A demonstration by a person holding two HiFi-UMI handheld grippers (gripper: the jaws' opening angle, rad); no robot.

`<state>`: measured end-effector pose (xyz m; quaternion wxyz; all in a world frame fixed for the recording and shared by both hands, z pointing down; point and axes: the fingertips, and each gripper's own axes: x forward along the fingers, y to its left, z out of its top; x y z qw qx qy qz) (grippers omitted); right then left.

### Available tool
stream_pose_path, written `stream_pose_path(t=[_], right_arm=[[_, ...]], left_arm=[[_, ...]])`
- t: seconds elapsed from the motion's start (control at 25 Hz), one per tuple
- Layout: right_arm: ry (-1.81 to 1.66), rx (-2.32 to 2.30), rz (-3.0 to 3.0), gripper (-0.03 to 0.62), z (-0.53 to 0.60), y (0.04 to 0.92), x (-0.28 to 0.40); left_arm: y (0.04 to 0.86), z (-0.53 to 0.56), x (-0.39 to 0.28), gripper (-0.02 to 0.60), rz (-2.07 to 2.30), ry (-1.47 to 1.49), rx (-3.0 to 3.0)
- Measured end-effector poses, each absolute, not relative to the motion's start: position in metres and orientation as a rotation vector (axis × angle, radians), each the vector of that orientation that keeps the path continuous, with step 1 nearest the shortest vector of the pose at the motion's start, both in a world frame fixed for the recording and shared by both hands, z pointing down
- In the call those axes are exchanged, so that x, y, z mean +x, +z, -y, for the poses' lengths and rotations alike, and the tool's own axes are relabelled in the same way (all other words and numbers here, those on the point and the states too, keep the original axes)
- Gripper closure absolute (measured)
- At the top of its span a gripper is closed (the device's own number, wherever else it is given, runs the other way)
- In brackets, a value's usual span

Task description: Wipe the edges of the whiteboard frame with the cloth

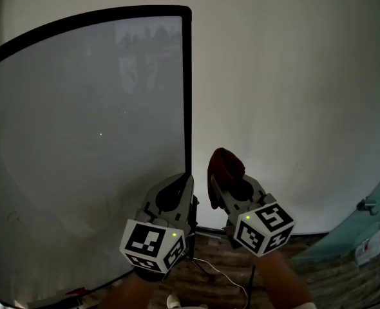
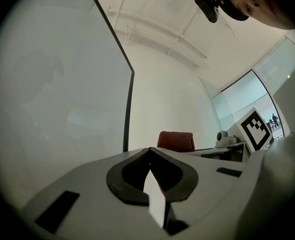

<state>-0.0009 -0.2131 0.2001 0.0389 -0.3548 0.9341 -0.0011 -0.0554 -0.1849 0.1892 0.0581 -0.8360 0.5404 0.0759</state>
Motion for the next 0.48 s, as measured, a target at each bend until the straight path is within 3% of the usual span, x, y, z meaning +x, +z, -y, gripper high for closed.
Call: stream_pose_path(t=[0.48], right_arm=[[-0.149,-1.050,-2.921,0.539,0.156,0.294,0.015]], left_arm=[[0.264,0.142,-0.046,0.573,-1.659,0.198,-2.595]])
